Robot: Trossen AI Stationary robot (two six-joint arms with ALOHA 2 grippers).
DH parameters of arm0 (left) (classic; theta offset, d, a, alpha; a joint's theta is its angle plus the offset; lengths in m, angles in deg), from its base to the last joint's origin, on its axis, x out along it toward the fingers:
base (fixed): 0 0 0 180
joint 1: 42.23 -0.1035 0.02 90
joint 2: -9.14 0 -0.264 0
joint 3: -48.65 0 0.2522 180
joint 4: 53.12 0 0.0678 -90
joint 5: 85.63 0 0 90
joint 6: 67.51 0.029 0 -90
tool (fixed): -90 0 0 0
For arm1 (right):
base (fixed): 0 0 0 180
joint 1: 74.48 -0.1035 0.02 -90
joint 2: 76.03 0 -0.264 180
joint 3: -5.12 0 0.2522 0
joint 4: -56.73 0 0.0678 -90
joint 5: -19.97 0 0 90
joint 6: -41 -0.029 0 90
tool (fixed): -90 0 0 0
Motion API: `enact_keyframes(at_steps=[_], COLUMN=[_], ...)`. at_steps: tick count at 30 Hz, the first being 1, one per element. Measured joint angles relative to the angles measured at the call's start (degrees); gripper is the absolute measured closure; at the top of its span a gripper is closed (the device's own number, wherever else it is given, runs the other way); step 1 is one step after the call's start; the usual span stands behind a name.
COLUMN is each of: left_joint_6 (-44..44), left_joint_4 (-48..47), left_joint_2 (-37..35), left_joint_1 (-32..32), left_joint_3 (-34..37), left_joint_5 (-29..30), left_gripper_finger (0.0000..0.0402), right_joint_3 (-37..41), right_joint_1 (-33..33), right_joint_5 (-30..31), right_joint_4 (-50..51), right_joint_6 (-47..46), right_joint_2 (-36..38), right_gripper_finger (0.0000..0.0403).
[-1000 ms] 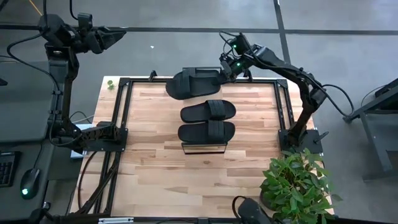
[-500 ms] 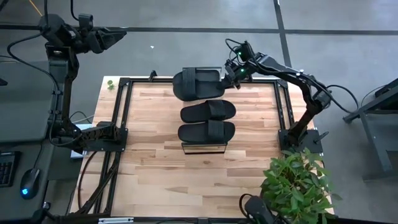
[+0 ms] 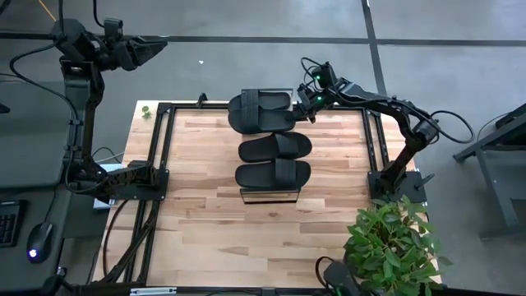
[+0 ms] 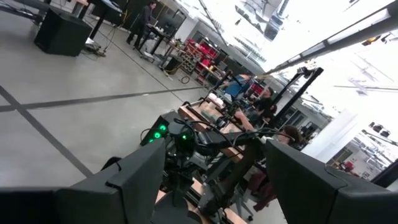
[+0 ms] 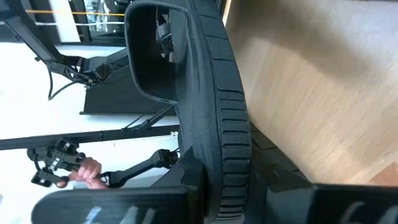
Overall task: Pick and place slides into the shelf
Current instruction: Put the black slide on the shelf
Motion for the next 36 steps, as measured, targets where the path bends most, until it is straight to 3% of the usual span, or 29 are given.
enact_keyframes(at_steps=[18, 29, 36], left_joint_6=[-0.18, -0.31, -0.33], left_joint_4=[0.01, -0.86, -1.38], left_joint_2=[0.0, 0.0, 0.0], left_joint_1=[0.01, 0.02, 0.02], left_joint_3=[0.0, 0.0, 0.0], left_joint_5=[0.86, 0.85, 0.21], left_gripper_finger=[0.014, 0.014, 0.014], right_joint_3=[0.01, 0.05, 0.04], right_joint_1=[0.33, -1.1, -1.12], right_joint_5=[4.62, 2.49, 6.13], right_joint_4=[6.03, 7.06, 9.48], right_joint_6=[6.27, 8.46, 8.68], right_joint_2=[0.13, 0.01, 0.02], right_gripper_finger=[0.0364, 0.0364, 0.0364])
